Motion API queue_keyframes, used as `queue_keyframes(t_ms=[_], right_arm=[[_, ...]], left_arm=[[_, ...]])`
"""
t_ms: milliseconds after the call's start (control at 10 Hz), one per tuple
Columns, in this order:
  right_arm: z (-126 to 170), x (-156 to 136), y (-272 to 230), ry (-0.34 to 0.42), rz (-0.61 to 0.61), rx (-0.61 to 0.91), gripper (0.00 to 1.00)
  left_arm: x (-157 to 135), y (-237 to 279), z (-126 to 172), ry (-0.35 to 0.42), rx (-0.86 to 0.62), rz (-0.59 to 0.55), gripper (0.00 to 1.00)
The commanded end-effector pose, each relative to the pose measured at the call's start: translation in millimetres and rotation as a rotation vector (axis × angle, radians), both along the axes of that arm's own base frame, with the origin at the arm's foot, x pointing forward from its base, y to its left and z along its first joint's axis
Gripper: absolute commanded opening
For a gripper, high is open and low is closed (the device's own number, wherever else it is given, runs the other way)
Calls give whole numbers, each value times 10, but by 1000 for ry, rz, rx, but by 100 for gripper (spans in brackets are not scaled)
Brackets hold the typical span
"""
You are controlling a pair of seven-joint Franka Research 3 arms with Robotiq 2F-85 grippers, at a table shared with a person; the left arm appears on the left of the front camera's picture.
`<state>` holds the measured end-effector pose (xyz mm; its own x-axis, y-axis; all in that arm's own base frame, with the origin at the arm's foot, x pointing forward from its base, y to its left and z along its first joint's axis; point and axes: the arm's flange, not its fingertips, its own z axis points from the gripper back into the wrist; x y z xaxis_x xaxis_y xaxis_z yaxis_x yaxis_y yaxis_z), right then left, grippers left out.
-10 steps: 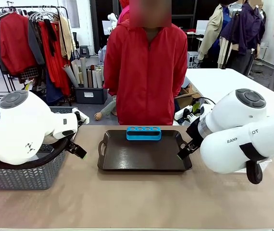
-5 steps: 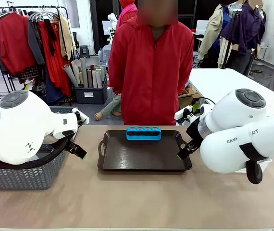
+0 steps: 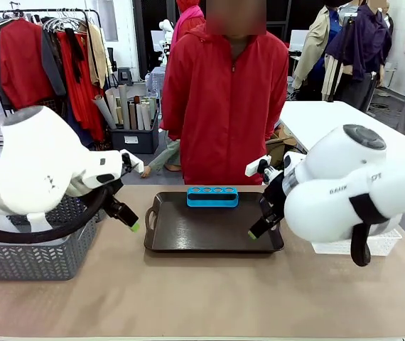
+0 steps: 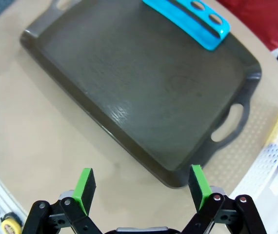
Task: Prepare the laboratory tools.
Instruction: Pick up one Small flask and place it on the Handle tray.
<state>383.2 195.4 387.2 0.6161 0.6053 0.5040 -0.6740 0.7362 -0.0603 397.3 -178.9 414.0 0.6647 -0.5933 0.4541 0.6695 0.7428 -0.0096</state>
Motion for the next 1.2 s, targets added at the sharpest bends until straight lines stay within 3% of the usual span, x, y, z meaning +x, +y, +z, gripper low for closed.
queue_keyframes(t_ms=[0, 500, 800, 1000, 1100], right_arm=[[283, 99, -225, 21, 80, 49, 100], [861, 167, -651, -5, 164, 134, 100], [1017, 226, -791, -45, 140, 151, 100], [925, 178, -712, -77, 70, 95, 100], [1050, 187, -778, -38, 111, 129, 100]], left_arm=[[108, 161, 230, 26, -28, -92, 100], [96, 321, 761, -59, -99, -291, 100], [177, 382, 917, -52, -65, -277, 100], [114, 369, 907, -57, -63, -265, 100], [114, 369, 907, -57, -63, -265, 100]])
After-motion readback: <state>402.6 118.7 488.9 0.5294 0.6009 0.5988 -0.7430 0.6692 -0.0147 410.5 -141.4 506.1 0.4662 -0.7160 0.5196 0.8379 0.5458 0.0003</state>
